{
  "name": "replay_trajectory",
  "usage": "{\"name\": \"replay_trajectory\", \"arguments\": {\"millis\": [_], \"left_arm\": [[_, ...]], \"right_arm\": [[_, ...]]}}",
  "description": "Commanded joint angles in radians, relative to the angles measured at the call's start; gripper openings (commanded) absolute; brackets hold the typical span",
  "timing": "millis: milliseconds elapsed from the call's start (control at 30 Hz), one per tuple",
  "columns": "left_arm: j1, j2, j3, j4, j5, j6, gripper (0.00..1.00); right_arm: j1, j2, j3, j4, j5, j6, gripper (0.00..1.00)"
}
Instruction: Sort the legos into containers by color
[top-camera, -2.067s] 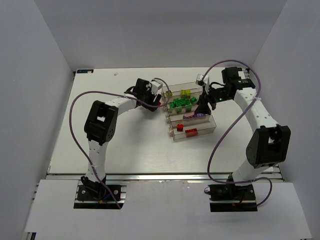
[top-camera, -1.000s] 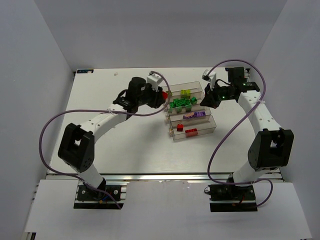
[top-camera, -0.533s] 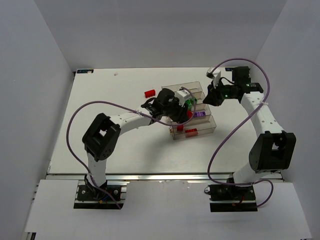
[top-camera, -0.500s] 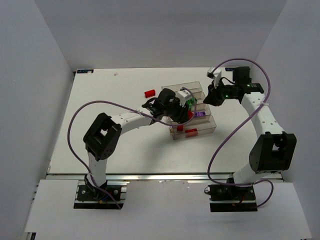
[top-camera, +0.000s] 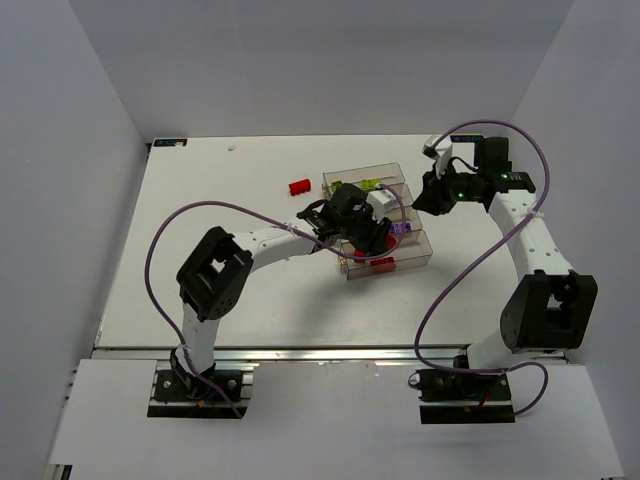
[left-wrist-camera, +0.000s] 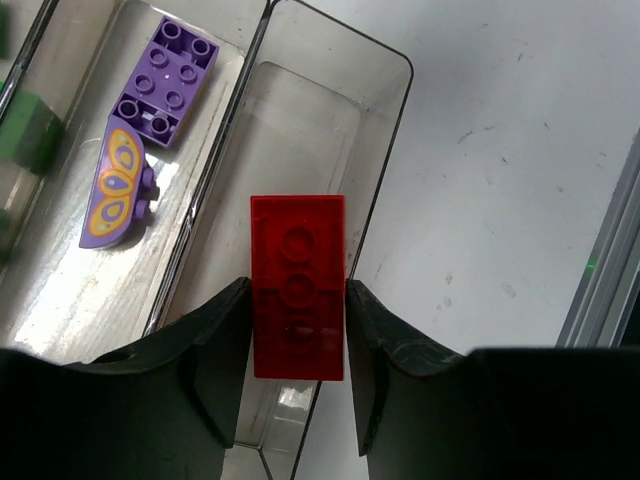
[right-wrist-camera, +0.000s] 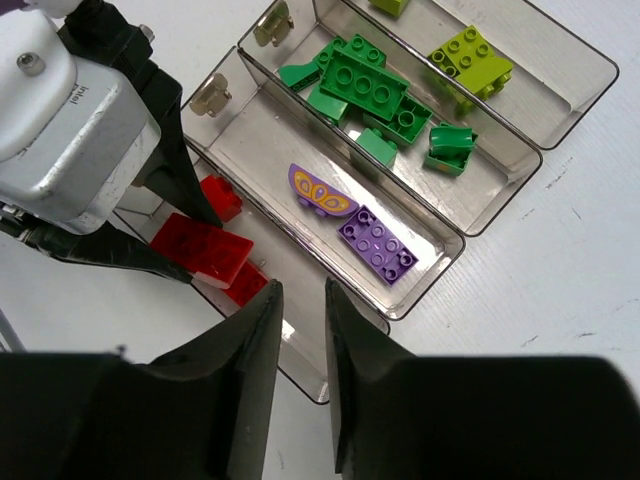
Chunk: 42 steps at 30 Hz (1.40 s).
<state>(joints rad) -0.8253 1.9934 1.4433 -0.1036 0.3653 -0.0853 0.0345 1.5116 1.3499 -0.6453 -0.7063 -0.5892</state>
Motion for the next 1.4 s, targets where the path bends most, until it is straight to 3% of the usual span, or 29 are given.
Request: {"name": "replay_trajectory", "arguments": {"millis": [0,133,300,433,467,533,633,700,800,1033,1367], "left_arm": [[-0.002,-0.015,0.042,-0.011,-0.029,0.012,0.53],[-0.001,-0.019,0.060,-0.028,-0.052,0.012,0.60],[0.003,-0.030,0.086,-0.047,-0.078,0.015,0.62],[0.054,-0.057,0.080,-0.050,-0.083,-0.011,0.51],[0.073,-0.071,0.072,-0.048,-0.081,-0.042,0.41],[0.152,-0.082,0.054,-0.047,-0.059,-0.070,0.30],[0.256,-0.108,0.026,-0.042,-0.057,-0.087,0.28],[0.316,-0.114,0.029,-0.057,-0.078,-0.054,0.41],[0.389,-0.097,0.039,-0.045,-0.095,-0.027,0.51],[0.457,0.026,0.092,0.005,-0.150,0.076,0.58],[0.462,0.188,0.226,0.039,-0.281,0.255,0.63]], "right_arm": [[-0.005,-0.022,-0.001,0.030,-0.013,0.008,0.31],[-0.005,-0.022,-0.001,0.029,-0.013,0.006,0.44],[-0.007,-0.027,0.000,0.027,-0.013,0.003,0.47],[-0.008,-0.031,-0.001,0.022,-0.025,-0.014,0.47],[-0.008,-0.031,-0.001,0.015,-0.035,-0.026,0.47],[-0.010,-0.031,-0.001,-0.004,-0.059,-0.047,0.48],[-0.010,-0.031,0.000,-0.033,-0.084,-0.103,0.51],[-0.010,-0.030,0.000,-0.040,-0.091,-0.127,0.53],[-0.010,-0.024,0.002,-0.051,-0.099,-0.139,0.56],[-0.010,-0.013,0.006,-0.051,-0.098,-0.147,0.66],[-0.013,-0.010,-0.003,-0.053,-0.091,-0.153,0.68]]}}
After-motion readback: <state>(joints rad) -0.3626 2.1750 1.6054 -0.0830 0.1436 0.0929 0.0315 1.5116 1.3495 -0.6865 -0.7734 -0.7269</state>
